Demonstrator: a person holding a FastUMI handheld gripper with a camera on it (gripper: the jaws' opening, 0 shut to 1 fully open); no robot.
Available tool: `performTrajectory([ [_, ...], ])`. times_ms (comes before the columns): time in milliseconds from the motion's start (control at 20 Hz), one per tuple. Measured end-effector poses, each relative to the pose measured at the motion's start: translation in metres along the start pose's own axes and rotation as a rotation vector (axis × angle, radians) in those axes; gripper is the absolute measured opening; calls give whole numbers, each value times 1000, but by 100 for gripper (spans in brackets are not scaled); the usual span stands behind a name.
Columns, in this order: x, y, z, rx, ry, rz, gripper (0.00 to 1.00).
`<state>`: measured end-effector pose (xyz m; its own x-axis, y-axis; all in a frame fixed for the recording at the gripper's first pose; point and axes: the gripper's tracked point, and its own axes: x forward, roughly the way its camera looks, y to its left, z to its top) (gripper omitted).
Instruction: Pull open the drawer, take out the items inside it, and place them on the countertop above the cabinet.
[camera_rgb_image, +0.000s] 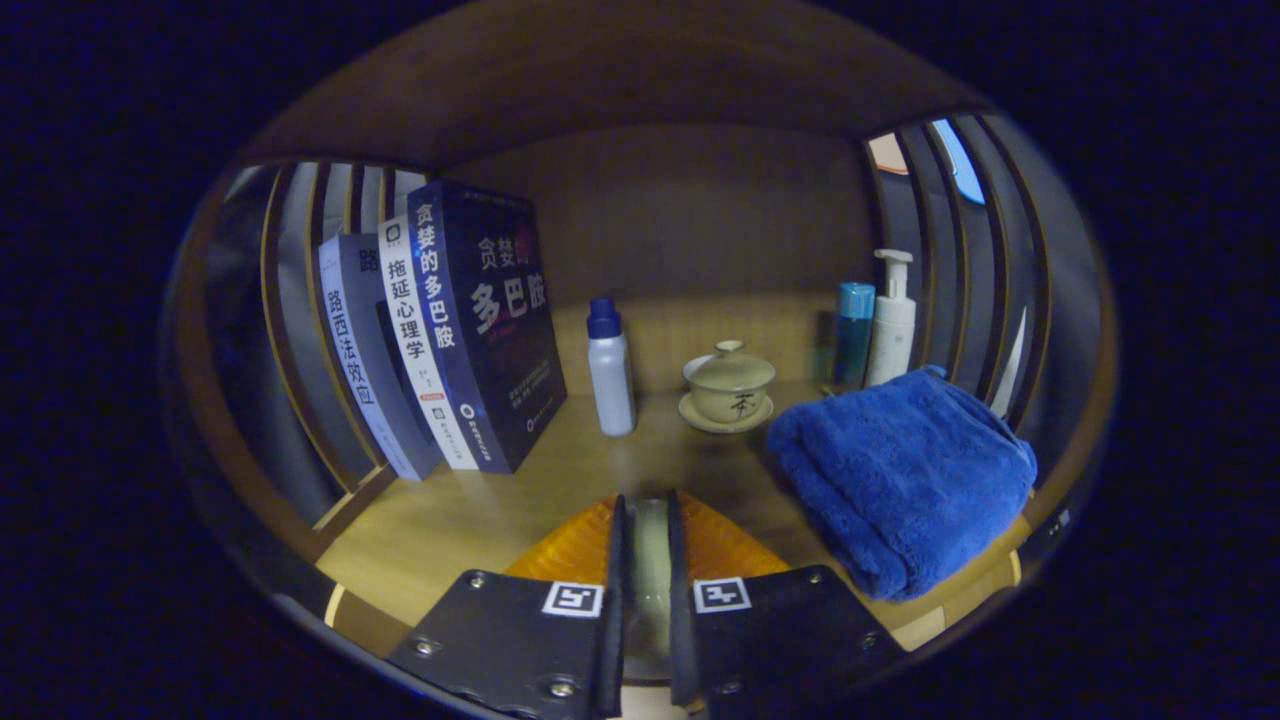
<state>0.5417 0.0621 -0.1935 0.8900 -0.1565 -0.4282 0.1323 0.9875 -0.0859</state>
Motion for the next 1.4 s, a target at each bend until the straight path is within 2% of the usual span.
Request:
performTrajectory([
  [250, -27, 13, 4, 16, -61, 70, 69],
  [700, -159, 21, 14, 57, -221, 241, 82],
  [850, -213, 13, 6, 102, -266, 278, 95],
  [1000, -259, -4, -5, 137, -346, 280, 95],
  [1400, -341, -42, -50, 44, -497, 215, 95],
])
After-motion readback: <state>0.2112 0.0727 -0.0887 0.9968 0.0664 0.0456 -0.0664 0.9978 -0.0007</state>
